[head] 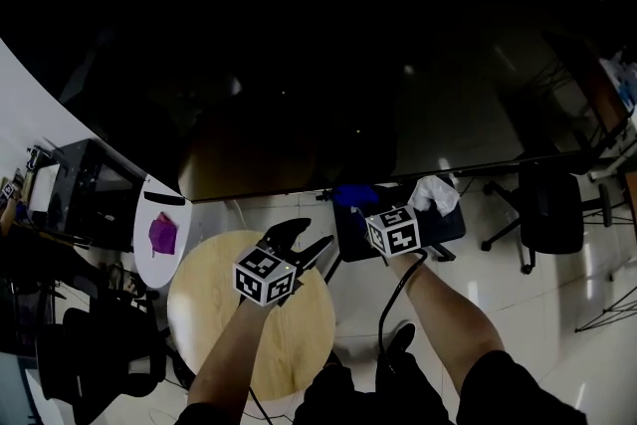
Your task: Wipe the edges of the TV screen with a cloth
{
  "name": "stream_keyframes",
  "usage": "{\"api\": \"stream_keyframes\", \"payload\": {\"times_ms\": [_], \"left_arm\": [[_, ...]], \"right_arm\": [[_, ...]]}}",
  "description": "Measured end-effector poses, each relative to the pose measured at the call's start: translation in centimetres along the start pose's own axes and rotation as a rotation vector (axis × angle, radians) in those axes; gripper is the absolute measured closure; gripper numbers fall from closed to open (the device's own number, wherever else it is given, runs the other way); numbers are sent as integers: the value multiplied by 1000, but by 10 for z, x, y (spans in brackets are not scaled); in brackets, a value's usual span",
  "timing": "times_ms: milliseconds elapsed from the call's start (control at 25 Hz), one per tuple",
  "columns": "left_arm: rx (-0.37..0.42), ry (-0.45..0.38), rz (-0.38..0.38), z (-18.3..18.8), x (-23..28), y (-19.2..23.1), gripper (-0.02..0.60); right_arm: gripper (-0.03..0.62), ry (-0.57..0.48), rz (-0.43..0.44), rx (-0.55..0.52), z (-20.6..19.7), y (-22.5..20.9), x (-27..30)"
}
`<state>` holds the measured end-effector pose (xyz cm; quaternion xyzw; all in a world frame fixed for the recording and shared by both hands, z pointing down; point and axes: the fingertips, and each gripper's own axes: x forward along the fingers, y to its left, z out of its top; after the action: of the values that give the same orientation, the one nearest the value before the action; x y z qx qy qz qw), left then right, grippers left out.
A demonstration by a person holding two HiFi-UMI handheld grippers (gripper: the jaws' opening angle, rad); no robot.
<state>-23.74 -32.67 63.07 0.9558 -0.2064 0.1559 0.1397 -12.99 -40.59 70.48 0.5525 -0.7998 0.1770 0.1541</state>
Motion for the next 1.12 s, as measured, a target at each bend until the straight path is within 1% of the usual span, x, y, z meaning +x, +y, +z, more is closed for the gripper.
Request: {"api": "stream_keyframes", "payload": {"times_ms": [360, 560, 840, 1000, 1120], "left_arm": [[8, 12, 7, 11, 57, -35, 327], [10, 15, 12, 17, 91, -55, 316], [5, 7, 11, 25, 133, -86, 316], [1, 12, -1, 28, 152, -103, 316], [-7, 22, -18, 25, 163, -110, 316]], "right_arm": [[454, -13, -5, -11, -9, -67, -36], [454, -23, -3, -9, -13, -103, -56], [454, -13, -5, -21, -18, -146, -81], [454, -9, -19, -33, -21, -173, -95], [454, -12, -37, -17, -26, -187, -104]]}}
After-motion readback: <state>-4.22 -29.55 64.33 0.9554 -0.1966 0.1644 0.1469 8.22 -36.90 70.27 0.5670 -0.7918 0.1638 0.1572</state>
